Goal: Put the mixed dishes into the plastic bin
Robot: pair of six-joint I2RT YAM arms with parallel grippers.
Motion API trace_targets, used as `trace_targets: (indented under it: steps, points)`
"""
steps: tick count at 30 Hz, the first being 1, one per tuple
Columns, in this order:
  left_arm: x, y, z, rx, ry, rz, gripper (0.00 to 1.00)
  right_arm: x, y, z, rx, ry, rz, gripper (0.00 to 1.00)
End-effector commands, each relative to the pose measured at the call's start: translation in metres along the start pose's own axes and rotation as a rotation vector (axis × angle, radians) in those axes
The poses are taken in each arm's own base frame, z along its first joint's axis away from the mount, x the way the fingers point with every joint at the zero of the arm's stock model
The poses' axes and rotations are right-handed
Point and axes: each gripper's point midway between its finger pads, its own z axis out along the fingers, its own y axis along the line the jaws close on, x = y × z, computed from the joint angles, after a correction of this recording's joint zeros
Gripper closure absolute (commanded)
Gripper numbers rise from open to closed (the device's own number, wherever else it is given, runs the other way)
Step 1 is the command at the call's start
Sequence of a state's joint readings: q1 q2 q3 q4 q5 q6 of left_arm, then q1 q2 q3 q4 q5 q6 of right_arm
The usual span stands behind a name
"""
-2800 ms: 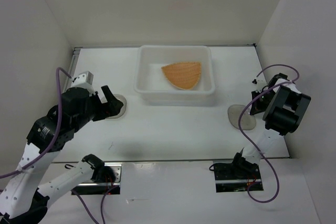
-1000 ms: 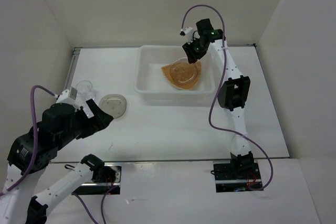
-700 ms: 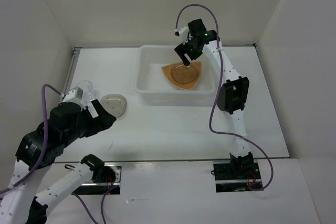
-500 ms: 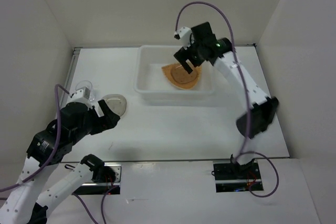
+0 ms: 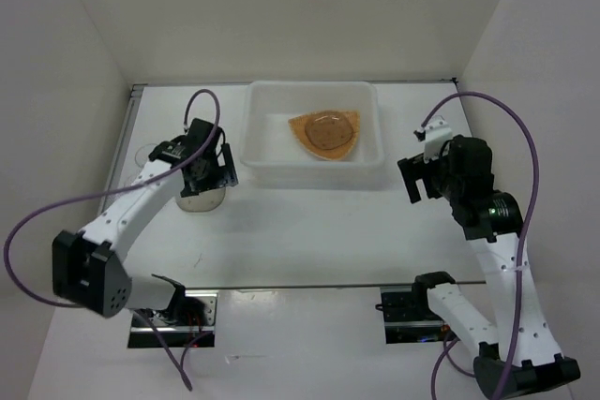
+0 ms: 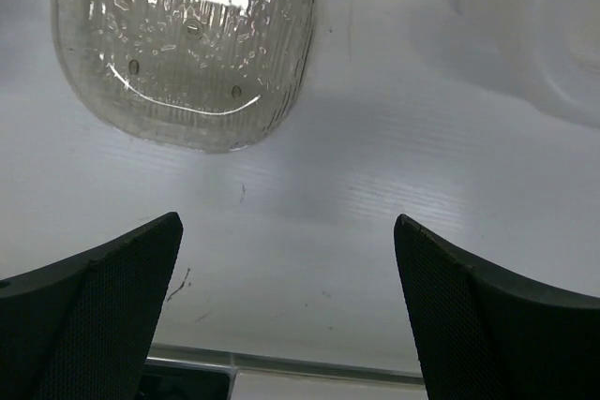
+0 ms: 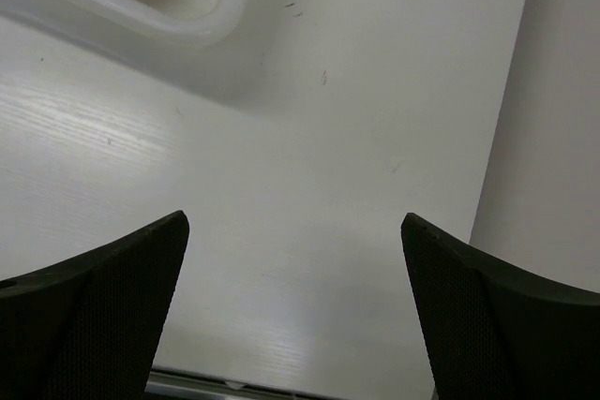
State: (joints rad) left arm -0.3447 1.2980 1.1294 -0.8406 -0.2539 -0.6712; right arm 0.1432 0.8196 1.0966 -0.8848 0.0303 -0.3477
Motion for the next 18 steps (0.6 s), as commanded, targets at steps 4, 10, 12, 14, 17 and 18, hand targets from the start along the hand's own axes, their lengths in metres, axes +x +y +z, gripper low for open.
trace_targets:
  steps: [4, 10, 12, 14, 17, 18]
  points:
    - [-0.005, -0.008, 0.063, 0.019, 0.147, 0.073, 0.0, -0.016, -0.035, -0.001, 0.132, -0.128, 0.156, 0.02]
    - [0.011, -0.02, 0.092, 0.064, 0.205, 0.062, 0.02, -0.025, -0.009, -0.009, -0.03, -0.23, 0.209, 0.02]
    - [0.022, -0.02, 0.097, 0.073, 0.236, 0.05, 0.04, -0.027, -0.006, -0.013, -0.036, -0.259, 0.192, 0.02]
    - [0.029, -0.02, 0.103, 0.075, 0.252, 0.039, 0.04, -0.027, -0.006, -0.014, -0.033, -0.267, 0.19, 0.02]
    - [0.037, -0.016, 0.108, 0.07, 0.262, 0.04, 0.09, -0.022, -0.006, -0.007, -0.029, -0.257, 0.213, 0.02]
    - [0.044, -0.013, 0.111, 0.059, 0.282, 0.042, 0.1, -0.024, -0.007, -0.007, -0.026, -0.267, 0.21, 0.02]
